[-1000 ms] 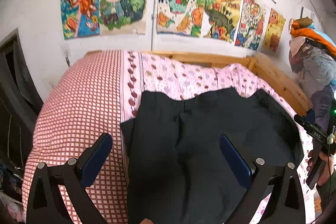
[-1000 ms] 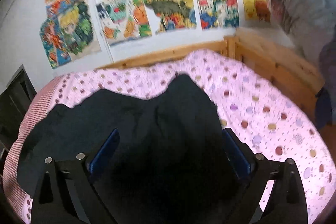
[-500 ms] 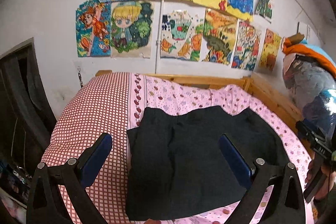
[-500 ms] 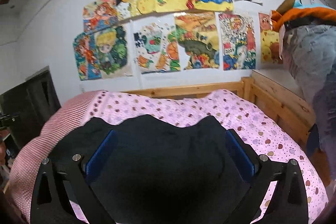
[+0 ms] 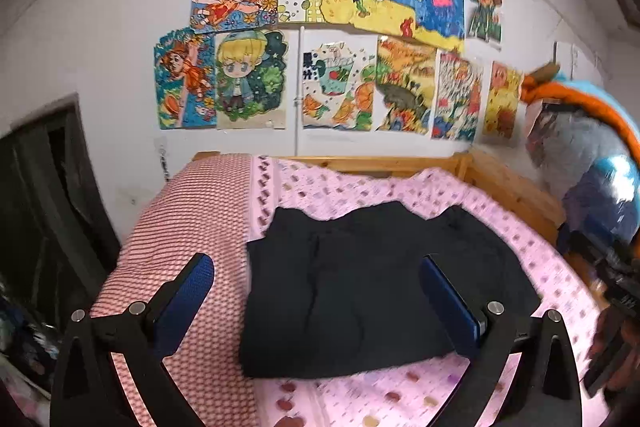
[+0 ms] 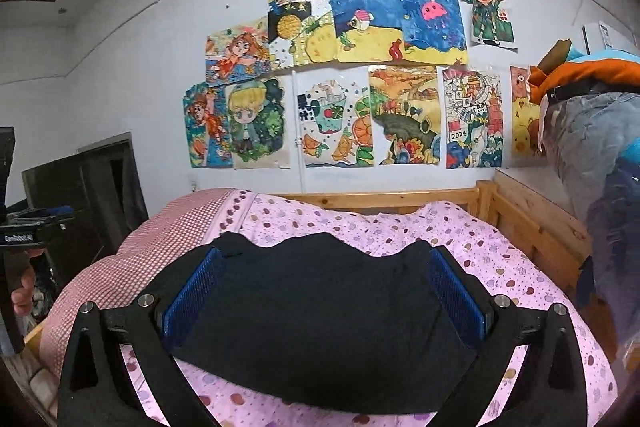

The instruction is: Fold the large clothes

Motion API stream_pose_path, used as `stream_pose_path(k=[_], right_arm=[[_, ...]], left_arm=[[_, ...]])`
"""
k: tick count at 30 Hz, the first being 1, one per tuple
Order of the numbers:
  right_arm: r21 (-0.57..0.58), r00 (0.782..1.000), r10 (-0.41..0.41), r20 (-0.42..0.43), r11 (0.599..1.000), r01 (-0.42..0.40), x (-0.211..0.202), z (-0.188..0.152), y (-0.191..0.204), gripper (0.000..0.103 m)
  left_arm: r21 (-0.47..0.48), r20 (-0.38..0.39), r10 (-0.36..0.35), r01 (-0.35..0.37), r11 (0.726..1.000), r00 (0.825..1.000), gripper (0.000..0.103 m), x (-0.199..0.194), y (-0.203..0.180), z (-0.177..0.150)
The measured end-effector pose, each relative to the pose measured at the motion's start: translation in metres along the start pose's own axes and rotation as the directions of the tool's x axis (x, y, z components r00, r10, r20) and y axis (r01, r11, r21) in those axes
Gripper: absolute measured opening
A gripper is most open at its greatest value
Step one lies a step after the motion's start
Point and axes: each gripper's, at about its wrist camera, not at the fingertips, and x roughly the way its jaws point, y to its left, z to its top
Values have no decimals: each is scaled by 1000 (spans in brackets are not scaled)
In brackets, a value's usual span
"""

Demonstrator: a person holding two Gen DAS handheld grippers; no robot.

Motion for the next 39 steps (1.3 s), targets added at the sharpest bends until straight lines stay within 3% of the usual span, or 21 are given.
stream_pose_path(k=[11, 15, 24, 33, 39], right_arm=[[-36, 1000, 24, 13, 999, -23, -36, -12, 21, 101], [-43, 999, 41, 17, 998, -40, -46, -16, 27, 101], [-73, 997, 59, 44, 996, -56, -65, -26, 36, 101], [-106, 998, 60, 37, 993, -56, -77, -39, 41, 101], [-115, 998, 54, 37, 992, -49, -83, -51, 40, 101]], left_arm=[[3, 21, -2, 1, 1000, 1000, 103, -36, 1, -25], [43, 35, 31, -33, 999, 999, 103, -45, -4, -35], [78, 63, 27, -32, 996, 998, 103, -65, -18, -60], [43, 83, 24, -27, 999, 996, 103, -75, -21, -81], [47, 106, 56, -61, 997, 993, 103, -77, -20, -92]])
